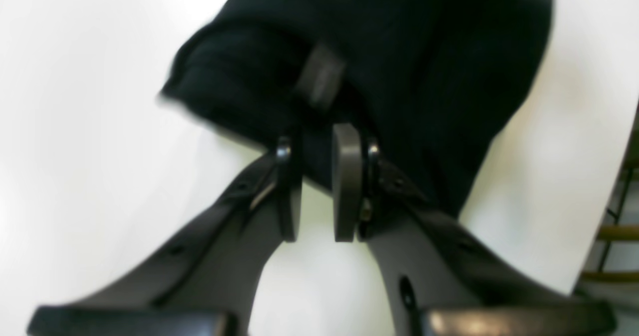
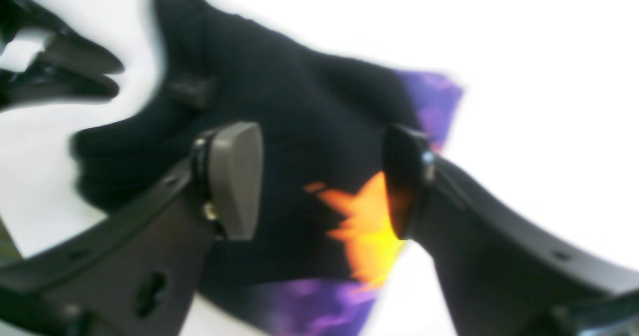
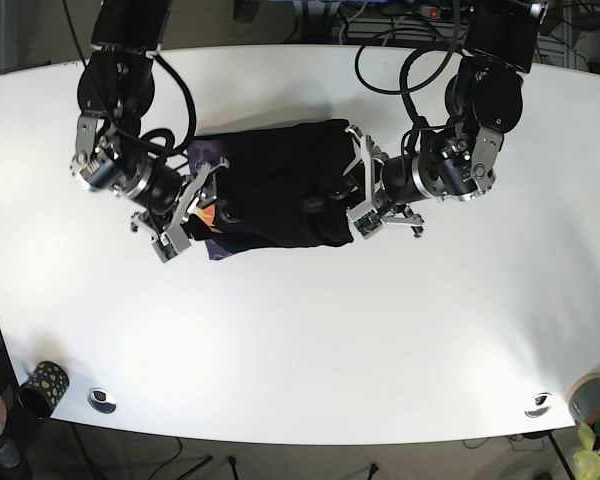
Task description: Fold the T-shirt properly
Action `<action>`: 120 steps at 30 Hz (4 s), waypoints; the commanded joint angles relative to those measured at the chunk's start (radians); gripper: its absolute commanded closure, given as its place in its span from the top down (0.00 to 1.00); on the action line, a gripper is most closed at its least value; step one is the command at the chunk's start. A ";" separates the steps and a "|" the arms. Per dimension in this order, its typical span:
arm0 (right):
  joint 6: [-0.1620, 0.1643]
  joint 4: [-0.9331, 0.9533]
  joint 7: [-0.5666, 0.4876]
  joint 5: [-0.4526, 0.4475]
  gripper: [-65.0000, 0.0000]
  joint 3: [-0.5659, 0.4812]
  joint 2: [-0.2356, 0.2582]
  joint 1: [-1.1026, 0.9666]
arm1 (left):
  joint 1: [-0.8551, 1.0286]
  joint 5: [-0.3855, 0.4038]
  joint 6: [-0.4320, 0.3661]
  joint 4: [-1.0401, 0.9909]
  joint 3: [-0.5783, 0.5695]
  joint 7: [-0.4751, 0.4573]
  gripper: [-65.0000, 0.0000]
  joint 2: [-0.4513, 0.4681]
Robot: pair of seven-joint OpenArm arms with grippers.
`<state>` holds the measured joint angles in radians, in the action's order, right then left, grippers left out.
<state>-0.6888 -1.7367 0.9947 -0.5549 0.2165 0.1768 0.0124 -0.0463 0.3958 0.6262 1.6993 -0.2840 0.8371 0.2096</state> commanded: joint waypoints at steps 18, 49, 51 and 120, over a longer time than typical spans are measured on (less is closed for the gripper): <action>-0.009 0.576 -0.205 0.028 0.35 -0.004 0.060 0.249 | -0.030 -0.162 -0.004 -0.203 -0.051 -0.074 0.15 -0.175; -0.009 0.324 -0.147 0.149 0.35 -0.030 0.119 0.229 | -0.051 -0.160 0.021 0.032 0.082 -0.060 0.15 -0.034; -0.009 0.338 -0.155 0.197 0.35 -0.081 0.109 0.238 | -0.037 -0.160 0.017 0.032 0.082 -0.060 0.15 -0.039; -0.009 -0.053 -0.053 0.304 0.34 -0.121 -0.098 -0.107 | 0.184 -0.303 -0.470 -0.382 0.131 -0.459 0.51 -0.097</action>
<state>-0.6964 -1.7660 0.9630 -0.2352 0.0937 0.0761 -0.1062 0.1123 0.1242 0.1909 1.3689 -0.1585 0.2455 0.0654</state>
